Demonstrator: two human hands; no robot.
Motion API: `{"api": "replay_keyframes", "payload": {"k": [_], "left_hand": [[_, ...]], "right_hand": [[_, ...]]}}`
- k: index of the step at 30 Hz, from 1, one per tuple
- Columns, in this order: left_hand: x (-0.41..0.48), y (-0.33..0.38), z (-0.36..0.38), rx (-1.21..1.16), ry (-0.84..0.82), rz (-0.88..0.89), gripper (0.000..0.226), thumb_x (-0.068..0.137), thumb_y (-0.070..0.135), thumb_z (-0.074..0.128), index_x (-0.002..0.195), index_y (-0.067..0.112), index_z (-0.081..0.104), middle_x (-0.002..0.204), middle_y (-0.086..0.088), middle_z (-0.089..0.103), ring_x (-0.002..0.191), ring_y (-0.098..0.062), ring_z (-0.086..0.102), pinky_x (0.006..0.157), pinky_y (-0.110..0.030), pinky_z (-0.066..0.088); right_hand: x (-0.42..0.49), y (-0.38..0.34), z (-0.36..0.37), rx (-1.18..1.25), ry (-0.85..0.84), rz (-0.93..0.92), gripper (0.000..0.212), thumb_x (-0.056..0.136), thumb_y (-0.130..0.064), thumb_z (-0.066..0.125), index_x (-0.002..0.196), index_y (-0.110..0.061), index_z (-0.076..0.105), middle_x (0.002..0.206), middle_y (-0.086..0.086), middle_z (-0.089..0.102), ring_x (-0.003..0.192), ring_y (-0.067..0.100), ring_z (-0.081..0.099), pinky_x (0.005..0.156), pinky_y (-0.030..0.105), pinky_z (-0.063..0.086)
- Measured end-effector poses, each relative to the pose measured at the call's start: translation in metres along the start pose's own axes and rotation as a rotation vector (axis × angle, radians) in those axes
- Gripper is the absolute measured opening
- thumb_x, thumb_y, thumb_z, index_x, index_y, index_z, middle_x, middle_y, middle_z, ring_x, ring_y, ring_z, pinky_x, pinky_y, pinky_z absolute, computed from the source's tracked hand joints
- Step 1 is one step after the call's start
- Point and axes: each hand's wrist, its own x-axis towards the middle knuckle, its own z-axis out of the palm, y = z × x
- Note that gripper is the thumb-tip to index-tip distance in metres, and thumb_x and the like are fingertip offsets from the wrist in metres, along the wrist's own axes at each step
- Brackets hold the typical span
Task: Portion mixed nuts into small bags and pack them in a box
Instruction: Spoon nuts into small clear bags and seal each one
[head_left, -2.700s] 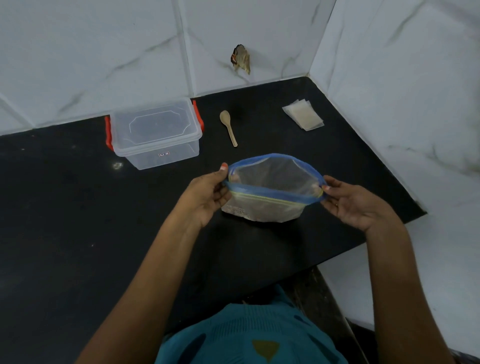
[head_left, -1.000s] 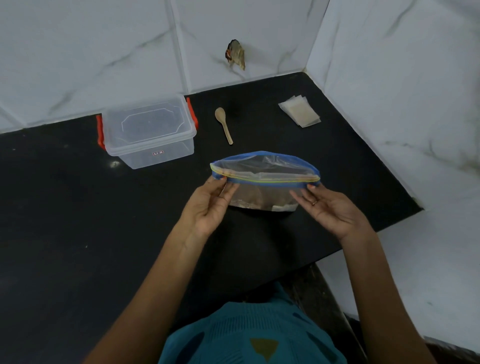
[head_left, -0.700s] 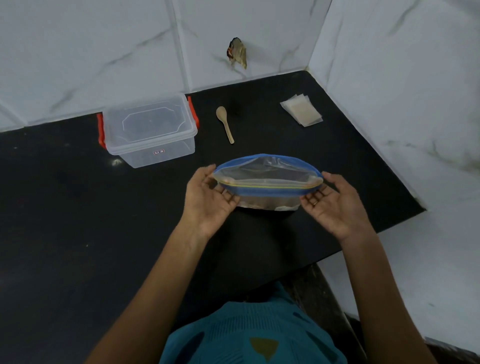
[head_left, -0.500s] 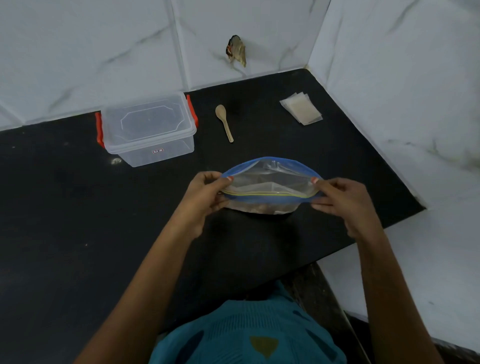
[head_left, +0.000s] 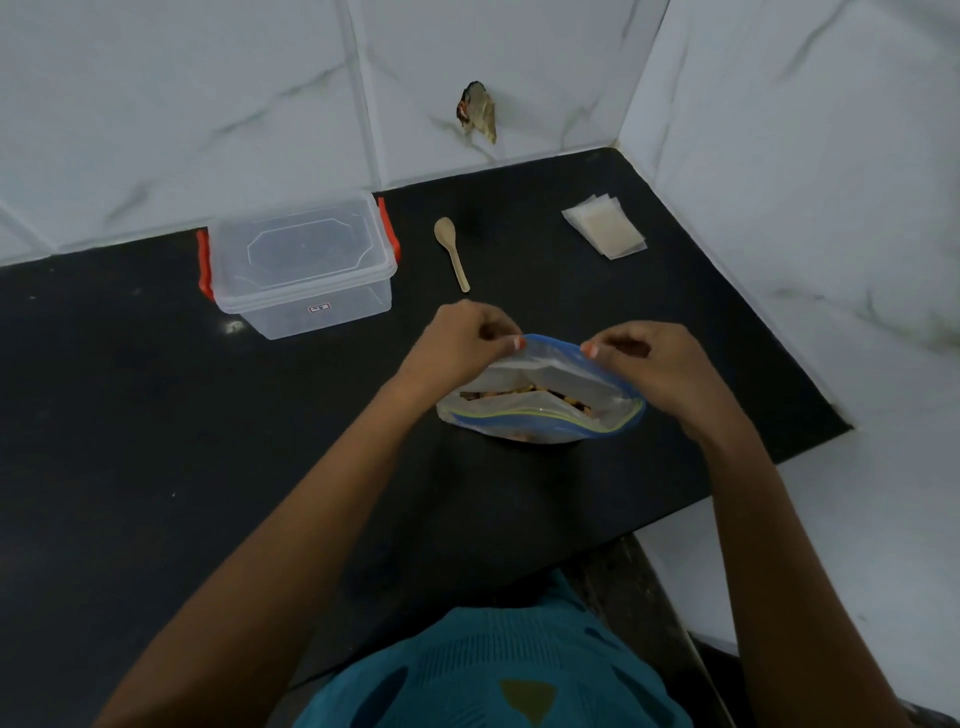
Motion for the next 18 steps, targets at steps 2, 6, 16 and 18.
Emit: {"api": "replay_keyframes", "payload": {"k": [2, 6, 16, 18], "left_hand": [[0.002, 0.0, 0.0, 0.023, 0.038, 0.038, 0.024, 0.092, 0.022, 0.054, 0.113, 0.014, 0.063, 0.108, 0.001, 0.06, 0.093, -0.003, 0.048, 0.082, -0.02, 0.038], [0.005, 0.0, -0.001, 0.062, 0.069, 0.064, 0.023, 0.093, 0.023, 0.052, 0.109, 0.013, 0.064, 0.099, 0.003, 0.053, 0.089, -0.005, 0.049, 0.081, -0.021, 0.039], [0.012, 0.001, -0.024, -0.298, -0.443, -0.089, 0.022, 0.095, 0.028, 0.046, 0.101, 0.013, 0.061, 0.093, 0.0, 0.063, 0.087, -0.009, 0.059, 0.076, -0.022, 0.048], [0.014, -0.004, -0.022, -0.407, -0.417, -0.156, 0.023, 0.093, 0.03, 0.048, 0.106, 0.015, 0.06, 0.099, 0.0, 0.063, 0.092, -0.011, 0.06, 0.075, -0.022, 0.05]], "right_hand": [[-0.001, 0.003, 0.001, -0.058, -0.026, -0.012, 0.013, 0.083, -0.021, 0.064, 0.096, -0.018, 0.064, 0.086, -0.008, 0.058, 0.081, 0.003, 0.054, 0.066, 0.017, 0.044], [0.001, 0.005, 0.0, 0.058, 0.037, -0.02, 0.006, 0.087, -0.018, 0.06, 0.088, -0.02, 0.065, 0.08, -0.01, 0.06, 0.076, 0.002, 0.055, 0.062, 0.016, 0.041], [0.022, 0.009, -0.009, 0.535, -0.13, 0.244, 0.015, 0.089, -0.003, 0.052, 0.09, -0.017, 0.057, 0.081, 0.001, 0.057, 0.067, 0.009, 0.053, 0.059, 0.021, 0.044], [0.023, 0.011, -0.007, 0.682, -0.152, 0.309, 0.016, 0.089, -0.001, 0.05, 0.086, -0.016, 0.056, 0.079, 0.0, 0.058, 0.065, 0.008, 0.057, 0.054, 0.017, 0.049]]}}
